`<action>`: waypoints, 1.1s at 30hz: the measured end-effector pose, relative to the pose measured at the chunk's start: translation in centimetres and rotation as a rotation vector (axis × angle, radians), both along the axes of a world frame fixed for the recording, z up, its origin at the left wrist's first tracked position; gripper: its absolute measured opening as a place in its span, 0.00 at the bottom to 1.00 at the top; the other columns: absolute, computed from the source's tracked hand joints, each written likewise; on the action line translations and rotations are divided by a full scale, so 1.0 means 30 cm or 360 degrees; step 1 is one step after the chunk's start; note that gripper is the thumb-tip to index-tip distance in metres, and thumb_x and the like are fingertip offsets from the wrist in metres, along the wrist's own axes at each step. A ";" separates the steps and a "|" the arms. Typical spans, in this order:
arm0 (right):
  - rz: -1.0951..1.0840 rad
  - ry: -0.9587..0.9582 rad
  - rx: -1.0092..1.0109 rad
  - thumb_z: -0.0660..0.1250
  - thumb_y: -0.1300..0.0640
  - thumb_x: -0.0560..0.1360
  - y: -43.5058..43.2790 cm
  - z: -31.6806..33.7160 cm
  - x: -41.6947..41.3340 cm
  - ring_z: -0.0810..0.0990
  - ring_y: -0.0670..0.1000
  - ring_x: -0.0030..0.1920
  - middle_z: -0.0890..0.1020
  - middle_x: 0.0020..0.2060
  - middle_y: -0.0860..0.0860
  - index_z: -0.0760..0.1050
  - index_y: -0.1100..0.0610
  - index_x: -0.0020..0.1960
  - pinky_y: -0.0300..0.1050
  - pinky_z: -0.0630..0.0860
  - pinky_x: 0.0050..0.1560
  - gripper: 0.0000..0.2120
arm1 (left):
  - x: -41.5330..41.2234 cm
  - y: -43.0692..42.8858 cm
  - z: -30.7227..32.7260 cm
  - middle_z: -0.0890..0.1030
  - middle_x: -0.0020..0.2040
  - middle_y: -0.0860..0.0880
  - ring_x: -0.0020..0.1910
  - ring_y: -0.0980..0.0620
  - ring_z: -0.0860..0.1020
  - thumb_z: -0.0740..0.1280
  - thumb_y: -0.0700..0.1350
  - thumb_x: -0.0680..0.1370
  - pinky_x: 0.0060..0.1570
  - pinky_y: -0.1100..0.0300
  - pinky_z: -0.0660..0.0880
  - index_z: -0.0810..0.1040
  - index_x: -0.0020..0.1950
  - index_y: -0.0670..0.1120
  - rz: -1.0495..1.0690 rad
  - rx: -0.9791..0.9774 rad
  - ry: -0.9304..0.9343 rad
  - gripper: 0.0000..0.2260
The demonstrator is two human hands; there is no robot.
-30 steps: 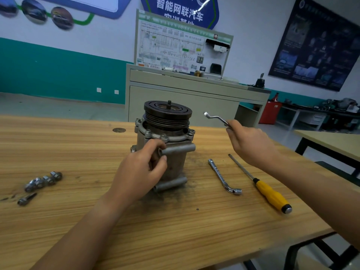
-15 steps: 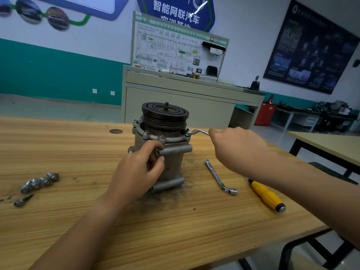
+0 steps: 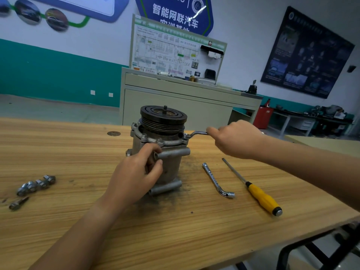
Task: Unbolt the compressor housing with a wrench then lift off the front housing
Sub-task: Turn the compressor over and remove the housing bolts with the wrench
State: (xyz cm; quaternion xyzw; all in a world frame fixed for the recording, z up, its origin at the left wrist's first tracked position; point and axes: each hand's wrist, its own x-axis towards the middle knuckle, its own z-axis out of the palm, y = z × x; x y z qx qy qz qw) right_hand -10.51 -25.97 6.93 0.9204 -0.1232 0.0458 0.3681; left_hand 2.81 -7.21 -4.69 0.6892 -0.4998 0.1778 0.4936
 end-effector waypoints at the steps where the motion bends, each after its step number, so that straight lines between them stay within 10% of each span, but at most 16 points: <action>1: 0.0014 -0.0035 -0.0013 0.54 0.59 0.80 -0.024 -0.005 0.021 0.63 0.46 0.25 0.66 0.30 0.48 0.62 0.56 0.64 0.39 0.56 0.24 0.13 | 0.001 0.000 0.000 0.74 0.30 0.56 0.27 0.58 0.74 0.68 0.41 0.74 0.27 0.52 0.73 0.69 0.49 0.56 -0.0001 0.0007 0.0000 0.13; 9: 0.0122 -0.0497 0.0294 0.56 0.67 0.78 -0.070 -0.104 0.219 0.75 0.55 0.57 0.75 0.59 0.55 0.67 0.59 0.64 0.48 0.75 0.49 0.16 | 0.005 -0.005 0.001 0.74 0.29 0.54 0.26 0.56 0.73 0.68 0.40 0.74 0.26 0.52 0.72 0.69 0.49 0.56 0.0008 0.0026 -0.0013 0.13; 18: 0.0133 -0.1090 0.0711 0.51 0.54 0.81 -0.010 -0.076 0.027 0.69 0.48 0.27 0.72 0.29 0.48 0.66 0.59 0.65 0.40 0.60 0.25 0.16 | 0.005 -0.003 -0.007 0.75 0.29 0.54 0.26 0.54 0.74 0.69 0.40 0.74 0.26 0.48 0.74 0.68 0.50 0.56 0.0011 -0.0001 -0.0018 0.14; 33: -0.0302 -0.0003 0.0169 0.56 0.66 0.77 0.211 -0.001 0.008 0.62 0.48 0.27 0.63 0.29 0.50 0.68 0.60 0.59 0.40 0.60 0.25 0.11 | 0.003 -0.004 -0.007 0.75 0.30 0.57 0.28 0.58 0.74 0.69 0.41 0.74 0.28 0.57 0.71 0.69 0.49 0.57 0.0022 0.0001 0.0006 0.13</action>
